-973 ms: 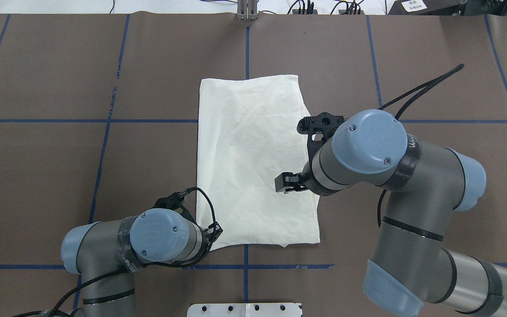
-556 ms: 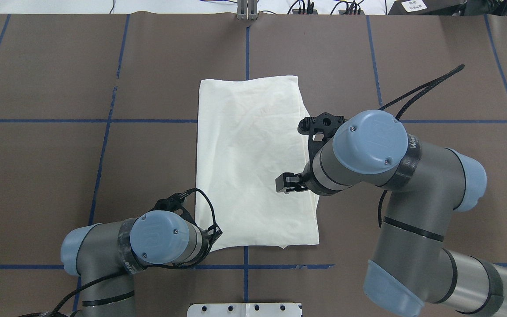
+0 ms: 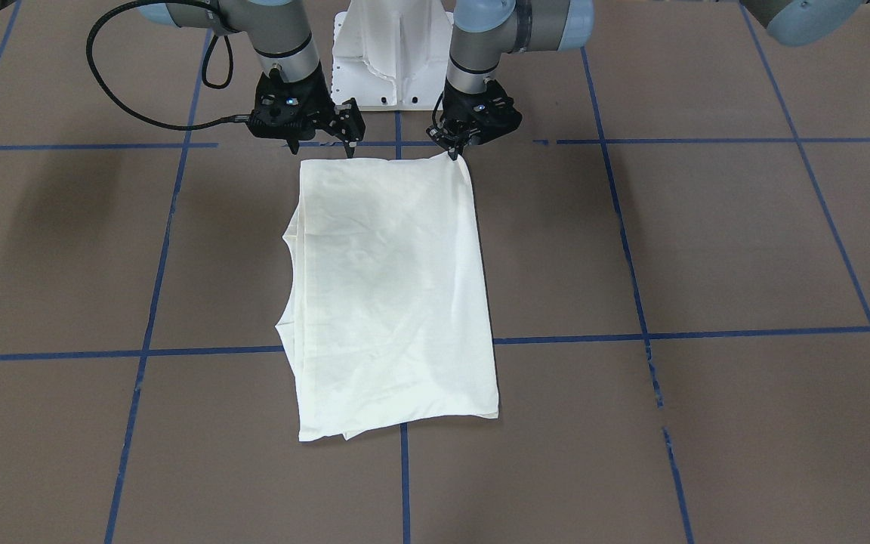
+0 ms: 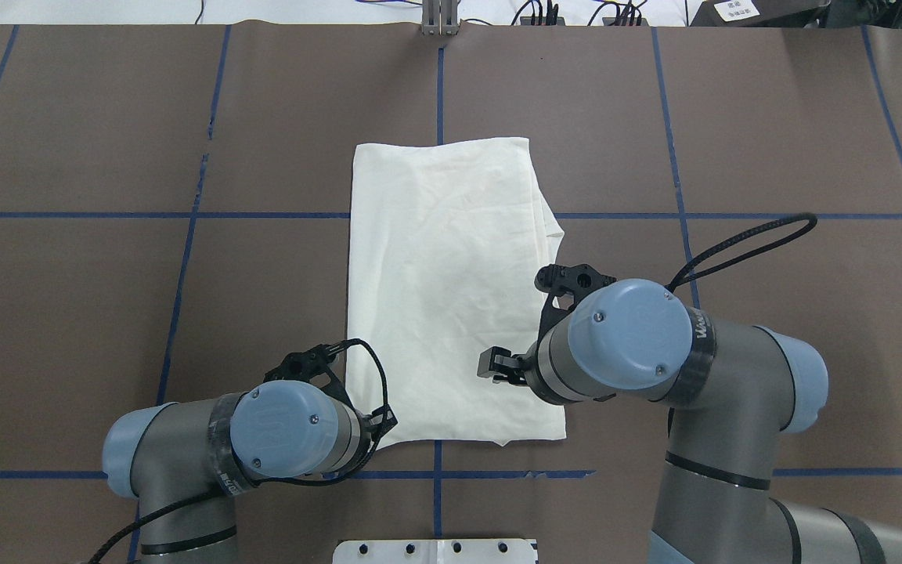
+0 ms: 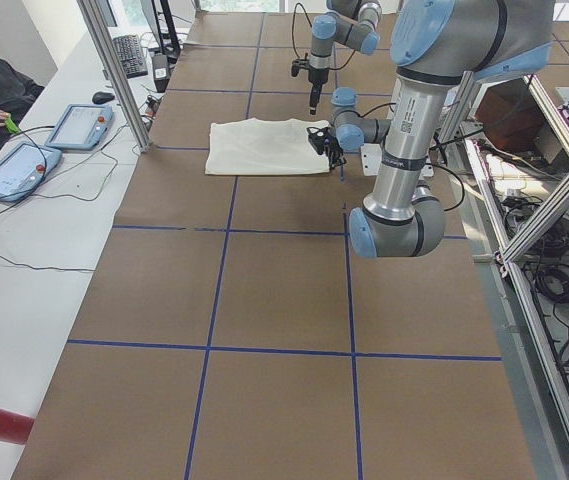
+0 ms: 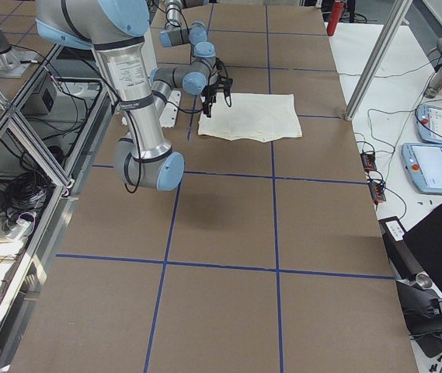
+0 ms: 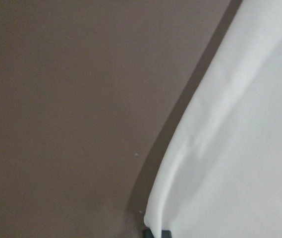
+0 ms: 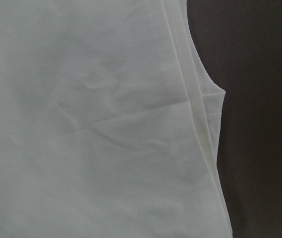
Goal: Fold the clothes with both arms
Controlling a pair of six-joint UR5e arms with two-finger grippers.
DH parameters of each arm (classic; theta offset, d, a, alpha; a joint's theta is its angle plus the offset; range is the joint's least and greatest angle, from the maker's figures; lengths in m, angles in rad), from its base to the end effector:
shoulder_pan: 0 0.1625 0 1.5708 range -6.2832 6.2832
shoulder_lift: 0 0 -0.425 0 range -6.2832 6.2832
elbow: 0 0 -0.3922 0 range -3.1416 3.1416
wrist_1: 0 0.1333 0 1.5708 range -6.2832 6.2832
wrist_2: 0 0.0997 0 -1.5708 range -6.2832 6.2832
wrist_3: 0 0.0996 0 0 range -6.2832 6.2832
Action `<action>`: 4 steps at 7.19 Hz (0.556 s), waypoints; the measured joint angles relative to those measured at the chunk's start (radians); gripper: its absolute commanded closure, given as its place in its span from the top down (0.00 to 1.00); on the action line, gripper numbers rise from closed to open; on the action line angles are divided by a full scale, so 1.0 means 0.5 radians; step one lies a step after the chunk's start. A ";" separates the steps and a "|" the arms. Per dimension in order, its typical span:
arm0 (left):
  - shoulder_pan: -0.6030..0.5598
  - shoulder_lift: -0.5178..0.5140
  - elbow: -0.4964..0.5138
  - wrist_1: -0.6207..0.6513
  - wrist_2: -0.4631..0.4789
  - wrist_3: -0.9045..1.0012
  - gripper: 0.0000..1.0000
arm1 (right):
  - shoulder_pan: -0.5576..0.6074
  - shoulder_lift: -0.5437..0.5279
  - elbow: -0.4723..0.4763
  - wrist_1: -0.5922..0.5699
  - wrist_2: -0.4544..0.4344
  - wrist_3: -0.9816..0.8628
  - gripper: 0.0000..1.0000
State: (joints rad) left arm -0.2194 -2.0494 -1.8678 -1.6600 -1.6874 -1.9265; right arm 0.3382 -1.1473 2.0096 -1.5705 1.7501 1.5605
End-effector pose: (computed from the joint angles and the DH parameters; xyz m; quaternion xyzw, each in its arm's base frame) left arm 0.5745 -0.2528 0.2535 -0.0813 0.4138 -0.2336 0.8761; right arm -0.4986 -0.2978 0.2402 -0.0079 -0.4242 0.1107 0.8988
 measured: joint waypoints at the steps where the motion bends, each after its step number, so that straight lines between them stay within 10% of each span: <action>1: 0.000 -0.002 -0.006 0.000 -0.004 0.002 0.00 | -0.051 -0.047 -0.051 0.124 -0.074 0.060 1.00; 4: 0.001 -0.011 -0.011 -0.001 -0.009 0.003 0.00 | -0.091 -0.083 -0.192 0.222 -0.133 0.109 1.00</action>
State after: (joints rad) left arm -0.2189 -2.0551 -1.8734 -1.6604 -1.6917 -1.9252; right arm 0.2928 -1.1890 1.9138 -1.4595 1.6838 1.6150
